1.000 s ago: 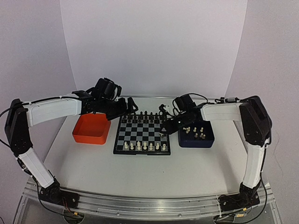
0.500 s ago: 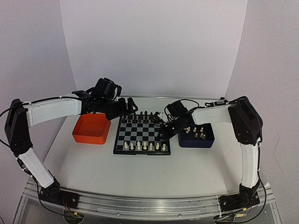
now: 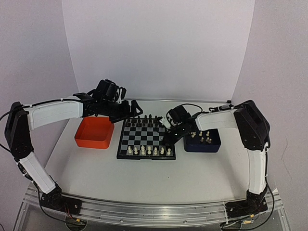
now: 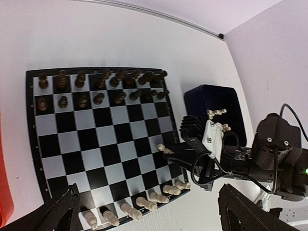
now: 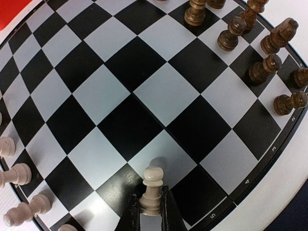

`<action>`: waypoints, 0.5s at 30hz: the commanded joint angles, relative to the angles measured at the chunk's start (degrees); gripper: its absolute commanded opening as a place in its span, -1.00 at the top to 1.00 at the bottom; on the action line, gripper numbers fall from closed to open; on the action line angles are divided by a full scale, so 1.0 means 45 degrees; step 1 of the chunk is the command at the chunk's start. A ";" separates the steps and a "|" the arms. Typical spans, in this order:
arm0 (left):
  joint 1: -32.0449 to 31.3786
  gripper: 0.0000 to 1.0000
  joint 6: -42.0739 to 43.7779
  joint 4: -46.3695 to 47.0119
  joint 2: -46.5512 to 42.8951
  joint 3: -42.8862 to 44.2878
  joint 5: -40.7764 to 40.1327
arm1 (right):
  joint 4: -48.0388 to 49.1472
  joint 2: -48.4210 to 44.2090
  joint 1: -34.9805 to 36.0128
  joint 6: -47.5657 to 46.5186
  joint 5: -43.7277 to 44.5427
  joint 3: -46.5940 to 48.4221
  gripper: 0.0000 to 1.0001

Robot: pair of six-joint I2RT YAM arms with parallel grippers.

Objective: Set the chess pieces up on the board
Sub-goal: Pick up the chess piece from the chessboard, then place the chess piece on the chessboard.

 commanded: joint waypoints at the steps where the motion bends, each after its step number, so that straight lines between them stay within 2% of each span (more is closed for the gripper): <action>1: 0.0093 -0.99 0.0940 0.1342 0.0279 0.0370 0.3116 | 0.0661 -0.2130 0.0019 -0.0998 -0.1073 -0.0422 1.00; 5: 0.0093 -0.88 0.1170 0.1999 0.1074 0.0999 0.5876 | 0.2375 -0.3949 0.0007 -0.1468 -0.2806 -0.1562 1.00; 9: 0.0093 -0.77 0.1285 0.1603 0.1766 0.1917 0.6699 | 0.3197 -0.5006 0.0003 -0.1665 -0.3950 -0.2026 1.00; 12: 0.0091 -0.73 0.1141 0.2317 0.1951 0.1956 0.7472 | 0.3270 -0.5242 0.0009 -0.1741 -0.4762 -0.2070 1.00; 15: 0.0093 -0.57 0.1090 0.2694 0.2025 0.2030 0.8152 | 0.3389 -0.5321 0.0009 -0.1746 -0.5287 -0.2106 1.00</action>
